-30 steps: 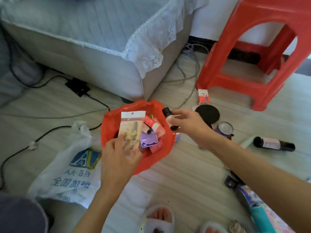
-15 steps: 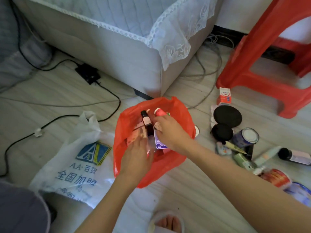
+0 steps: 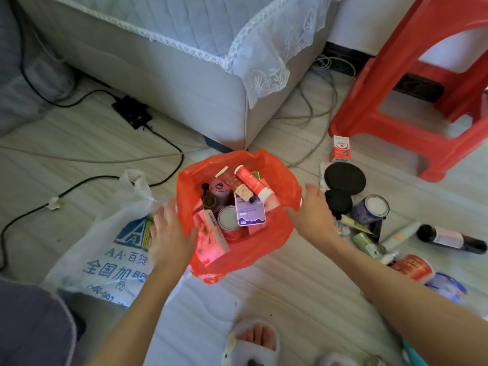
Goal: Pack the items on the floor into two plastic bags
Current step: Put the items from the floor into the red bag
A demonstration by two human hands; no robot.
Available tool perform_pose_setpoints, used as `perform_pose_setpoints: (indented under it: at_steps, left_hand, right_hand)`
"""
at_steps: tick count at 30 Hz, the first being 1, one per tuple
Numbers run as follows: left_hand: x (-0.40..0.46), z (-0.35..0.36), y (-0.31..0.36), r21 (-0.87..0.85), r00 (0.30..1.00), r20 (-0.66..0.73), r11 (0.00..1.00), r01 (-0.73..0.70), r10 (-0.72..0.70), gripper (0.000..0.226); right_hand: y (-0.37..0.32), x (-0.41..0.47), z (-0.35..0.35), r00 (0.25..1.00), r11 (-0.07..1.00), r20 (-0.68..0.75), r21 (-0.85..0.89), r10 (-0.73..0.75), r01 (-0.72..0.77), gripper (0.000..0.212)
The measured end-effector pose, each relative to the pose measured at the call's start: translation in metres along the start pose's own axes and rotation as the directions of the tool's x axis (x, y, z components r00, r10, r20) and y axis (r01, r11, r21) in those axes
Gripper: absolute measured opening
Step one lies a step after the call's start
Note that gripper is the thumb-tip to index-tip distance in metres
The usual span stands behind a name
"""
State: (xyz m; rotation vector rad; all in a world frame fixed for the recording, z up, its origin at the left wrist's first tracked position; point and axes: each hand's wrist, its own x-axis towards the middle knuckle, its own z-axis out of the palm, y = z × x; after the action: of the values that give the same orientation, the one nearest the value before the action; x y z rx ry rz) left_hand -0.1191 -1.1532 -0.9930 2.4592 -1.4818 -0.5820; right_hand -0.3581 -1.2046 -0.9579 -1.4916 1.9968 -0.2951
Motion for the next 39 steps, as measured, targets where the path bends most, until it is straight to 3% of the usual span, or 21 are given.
perform_pose_setpoints:
  at_steps: [2, 4, 6, 9, 13, 16, 18, 21, 24, 26, 32, 36, 39]
  left_hand:
    - [0.005, -0.001, -0.005, -0.117, 0.989, 0.114, 0.987, 0.11, -0.097, 0.055]
    - [0.005, -0.002, -0.006, -0.151, 0.998, 0.028, 0.987, 0.061, -0.058, 0.028]
    - [0.002, -0.009, -0.001, -0.196, 0.997, -0.076, 0.981, -0.009, -0.006, 0.018]
    - [0.0, -0.023, 0.005, -0.243, 0.985, -0.17, 0.968, -0.058, 0.016, 0.015]
    - [-0.009, -0.027, 0.005, -0.165, 0.983, -0.158, 0.979, -0.123, 0.096, 0.02]
    - [-0.01, -0.029, 0.009, 0.019, 0.978, -0.119, 0.985, -0.171, 0.172, 0.029]
    - [-0.012, -0.035, 0.02, 0.051, 0.959, -0.126, 0.967, -0.248, 0.253, 0.036]
    - [-0.024, -0.044, 0.045, 0.053, 0.864, -0.138, 0.874, -0.483, 0.485, 0.037]
    - [-0.049, -0.043, 0.072, 0.059, 0.686, -0.073, 0.69, -0.722, 0.724, 0.042]
    - [-0.068, -0.039, 0.088, 0.064, 0.59, -0.027, 0.59, -0.805, 0.807, 0.046]
    - [-0.1, -0.026, 0.151, 0.162, 0.304, 0.109, 0.285, -0.945, 0.946, 0.049]
    - [-0.116, -0.006, 0.195, 0.233, 0.206, 0.205, 0.157, -0.96, 0.957, 0.05]
    - [-0.128, 0.041, 0.214, 0.201, 0.171, 0.331, 0.108, -0.974, 0.928, 0.059]
  right_hand:
    - [-0.001, 0.001, -0.002, 0.994, 0.981, 0.029, 0.166, 0.102, -0.105, 0.021]
    - [-0.005, -0.002, -0.003, 0.999, 0.99, -0.022, 0.14, 0.031, -0.028, 0.017]
    - [-0.008, -0.004, -0.007, 0.994, 0.989, -0.096, 0.128, -0.058, 0.071, 0.017]
    - [-0.005, -0.002, -0.017, 0.982, 0.981, -0.164, 0.152, -0.098, 0.124, 0.011]
    - [0.008, -0.006, -0.026, 0.987, 0.99, -0.131, 0.094, -0.092, 0.104, 0.011]
    - [0.01, -0.018, -0.031, 0.986, 0.983, -0.031, -0.08, -0.166, 0.163, 0.016]
    - [0.011, -0.029, -0.037, 0.975, 0.952, 0.044, -0.21, -0.218, 0.222, 0.022]
    - [0.016, -0.048, -0.051, 0.955, 0.887, 0.071, -0.356, -0.288, 0.294, 0.032]
    - [0.031, -0.066, -0.075, 0.923, 0.785, 0.014, -0.52, -0.385, 0.336, 0.042]
    - [0.044, -0.08, -0.094, 0.922, 0.798, -0.037, -0.515, -0.384, 0.312, 0.047]
    - [0.121, -0.109, -0.138, 0.936, 0.95, -0.276, -0.278, -0.218, 0.14, 0.045]
    - [0.188, -0.117, -0.129, 0.956, 0.975, -0.291, -0.219, -0.024, -0.042, 0.047]
    - [0.232, -0.114, -0.109, 0.967, 0.975, -0.23, -0.164, 0.112, -0.152, 0.047]
